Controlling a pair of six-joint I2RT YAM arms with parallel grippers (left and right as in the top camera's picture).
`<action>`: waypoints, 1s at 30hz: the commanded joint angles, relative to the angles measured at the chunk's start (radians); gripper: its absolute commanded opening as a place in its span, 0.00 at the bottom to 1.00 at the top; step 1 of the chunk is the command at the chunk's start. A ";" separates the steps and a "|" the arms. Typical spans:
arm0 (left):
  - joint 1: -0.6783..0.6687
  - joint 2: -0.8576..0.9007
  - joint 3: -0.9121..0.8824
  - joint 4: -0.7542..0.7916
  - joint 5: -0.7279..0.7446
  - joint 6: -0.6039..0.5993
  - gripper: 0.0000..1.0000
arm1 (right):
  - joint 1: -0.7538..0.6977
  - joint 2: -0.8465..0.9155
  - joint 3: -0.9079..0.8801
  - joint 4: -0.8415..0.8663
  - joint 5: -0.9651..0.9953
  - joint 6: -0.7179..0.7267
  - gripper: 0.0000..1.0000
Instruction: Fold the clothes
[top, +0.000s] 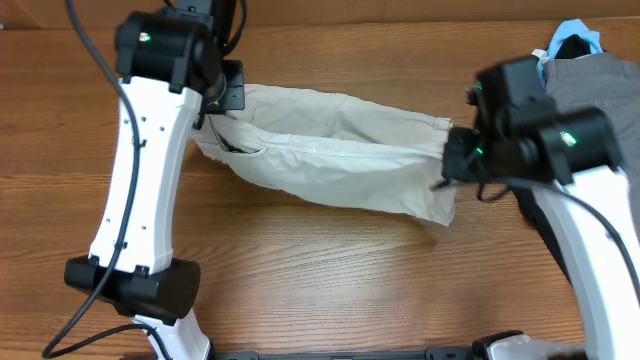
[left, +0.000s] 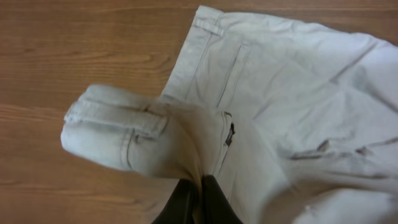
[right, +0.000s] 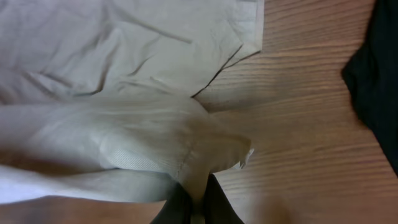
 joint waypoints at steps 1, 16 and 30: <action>0.001 -0.013 -0.117 0.107 -0.040 -0.029 0.04 | -0.022 0.065 0.019 0.034 0.021 -0.015 0.04; 0.006 -0.012 -0.542 0.959 -0.039 -0.029 0.15 | -0.174 0.316 0.019 0.440 0.024 -0.134 0.04; 0.006 0.085 -0.654 1.308 -0.029 -0.025 0.74 | -0.200 0.553 0.019 0.595 0.024 -0.107 0.60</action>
